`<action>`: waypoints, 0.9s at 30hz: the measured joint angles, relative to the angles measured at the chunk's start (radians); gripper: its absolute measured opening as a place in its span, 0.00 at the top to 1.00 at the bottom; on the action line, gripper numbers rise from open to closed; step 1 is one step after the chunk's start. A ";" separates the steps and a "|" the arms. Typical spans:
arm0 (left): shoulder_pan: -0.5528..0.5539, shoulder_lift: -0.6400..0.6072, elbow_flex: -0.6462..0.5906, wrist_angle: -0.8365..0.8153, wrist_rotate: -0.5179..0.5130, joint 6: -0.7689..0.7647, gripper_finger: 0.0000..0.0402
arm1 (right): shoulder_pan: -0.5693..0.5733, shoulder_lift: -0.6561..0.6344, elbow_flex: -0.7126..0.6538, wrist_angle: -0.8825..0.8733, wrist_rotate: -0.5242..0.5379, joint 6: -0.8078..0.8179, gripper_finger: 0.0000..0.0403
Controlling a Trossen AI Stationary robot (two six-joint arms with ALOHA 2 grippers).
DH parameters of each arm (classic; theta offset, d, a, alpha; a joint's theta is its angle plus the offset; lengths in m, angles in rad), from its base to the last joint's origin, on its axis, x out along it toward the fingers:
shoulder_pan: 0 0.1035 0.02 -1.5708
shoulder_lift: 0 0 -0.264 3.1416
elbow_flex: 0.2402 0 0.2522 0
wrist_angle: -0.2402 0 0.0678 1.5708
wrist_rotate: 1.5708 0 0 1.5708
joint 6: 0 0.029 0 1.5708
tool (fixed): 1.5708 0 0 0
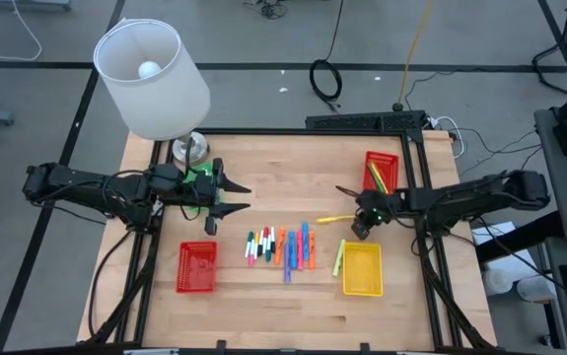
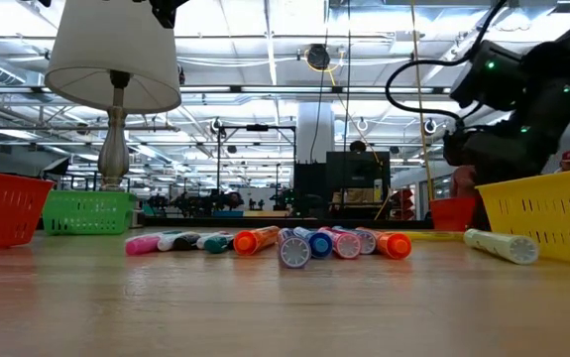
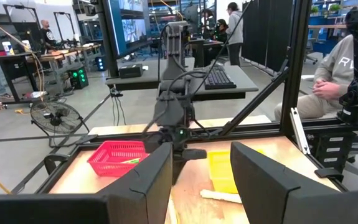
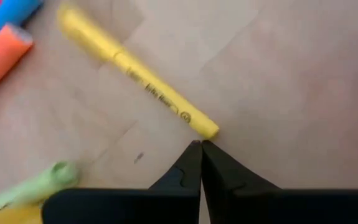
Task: Pick & Place Markers
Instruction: Put the yellow pen into the top red basket
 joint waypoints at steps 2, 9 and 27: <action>0.000 0.000 0.000 0.000 0.000 0.000 0.58 | -0.014 0.015 0.000 0.049 0.005 -0.025 1.00; 0.000 0.000 0.000 -0.001 0.000 0.000 0.58 | -0.070 0.113 0.003 0.154 -0.055 -0.107 1.00; 0.000 0.017 0.002 -0.016 0.000 -0.054 0.58 | -0.046 0.132 0.002 0.654 -0.096 -0.379 1.00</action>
